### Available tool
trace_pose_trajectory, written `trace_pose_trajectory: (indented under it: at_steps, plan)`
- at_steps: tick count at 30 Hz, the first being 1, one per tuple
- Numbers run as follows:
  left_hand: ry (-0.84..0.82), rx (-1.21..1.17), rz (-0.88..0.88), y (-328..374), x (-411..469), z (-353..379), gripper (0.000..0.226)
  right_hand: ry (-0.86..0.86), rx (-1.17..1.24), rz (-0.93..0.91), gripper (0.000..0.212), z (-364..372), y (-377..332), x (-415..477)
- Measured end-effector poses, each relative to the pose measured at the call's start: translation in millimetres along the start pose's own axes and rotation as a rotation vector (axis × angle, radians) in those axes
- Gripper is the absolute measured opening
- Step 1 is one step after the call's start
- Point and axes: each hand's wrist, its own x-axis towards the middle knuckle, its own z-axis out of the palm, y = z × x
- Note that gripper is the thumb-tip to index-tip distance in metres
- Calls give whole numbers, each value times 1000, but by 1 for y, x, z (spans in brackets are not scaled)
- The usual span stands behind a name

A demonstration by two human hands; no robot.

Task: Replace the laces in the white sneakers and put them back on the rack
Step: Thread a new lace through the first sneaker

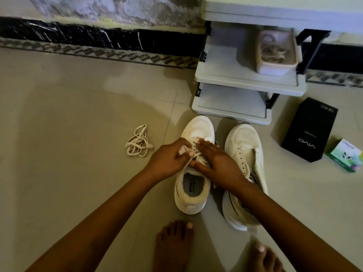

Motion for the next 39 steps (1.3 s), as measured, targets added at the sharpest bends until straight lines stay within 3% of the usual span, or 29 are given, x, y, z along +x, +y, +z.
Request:
trace_pose_trajectory:
  at_steps: [3,6,10,12,15,17,20,22,26,30,32,36,39]
  plan:
    - [100,72,9,-4,4,3,18,4,4,6,78,1,0,0]
    - [52,185,6,2,9,-2,19,8,-1,0,75,1,2,0]
    - [88,-549,-98,34,-1,-40,20,23,11,-5,71,0,2,-1]
    - [203,-666,-60,43,-2,-63,23,21,23,1,70,0,2,-1]
    - [226,-559,-36,41,2,-70,15,7,43,7,71,0,3,-1]
    - [120,-389,-58,33,3,-54,8,10,42,3,71,1,3,-1]
    - [-15,-137,-46,11,0,-16,21,37,43,-12,70,2,3,-1]
    - [51,-71,-57,1,1,1,11,31,36,-8,70,2,3,0]
    - [125,-47,-95,-1,7,9,17,13,16,-3,70,1,2,-2]
    - [160,-530,-147,18,6,-9,15,20,5,-5,70,-1,1,-3]
    - [143,-604,-140,19,1,-15,17,37,45,0,69,-3,0,-4]
    - [113,-170,-124,10,3,-19,22,-3,-3,-7,70,-4,-5,-5]
    - [106,5,-164,7,4,-25,29,82,17,32,72,-4,-8,-10]
